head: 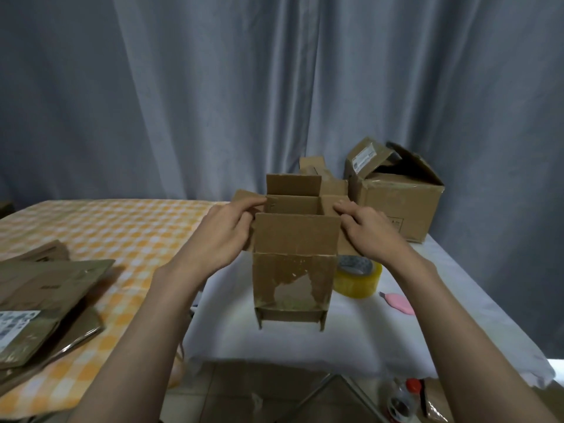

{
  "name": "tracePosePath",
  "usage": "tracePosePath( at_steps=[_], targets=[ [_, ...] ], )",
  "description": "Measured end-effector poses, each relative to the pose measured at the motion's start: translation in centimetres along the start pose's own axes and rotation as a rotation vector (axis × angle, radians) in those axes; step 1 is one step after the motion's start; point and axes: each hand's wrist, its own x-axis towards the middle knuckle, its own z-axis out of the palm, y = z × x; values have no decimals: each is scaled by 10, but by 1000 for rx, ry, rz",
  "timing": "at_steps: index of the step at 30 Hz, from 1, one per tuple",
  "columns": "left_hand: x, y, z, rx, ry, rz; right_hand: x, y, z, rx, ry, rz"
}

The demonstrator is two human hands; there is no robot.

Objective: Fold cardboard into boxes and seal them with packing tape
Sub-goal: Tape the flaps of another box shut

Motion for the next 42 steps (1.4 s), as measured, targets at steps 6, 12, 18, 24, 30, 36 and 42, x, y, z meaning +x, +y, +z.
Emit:
tracePosePath(
  at_steps=[6,12,18,24,30,36,42],
  targets=[
    [-8,0,-9,-253,-110,-135,-8,3,5,296,-10,109],
    [7,7,-4,-28,-198,-151,-8,5,0,137,-199,32],
    [47,14,0,71,-338,-227,-5,2,-7,79,-262,7],
    [83,18,0,-35,-428,-216,-2,2,-12,110,-280,-18],
    [73,13,5,110,-551,-208,-5,1,-13,124,-251,3],
    [55,14,6,123,-546,-166,-4,-5,-13,449,-147,131],
    [49,15,7,131,-497,-157,6,-32,-5,865,-83,87]
  ],
)
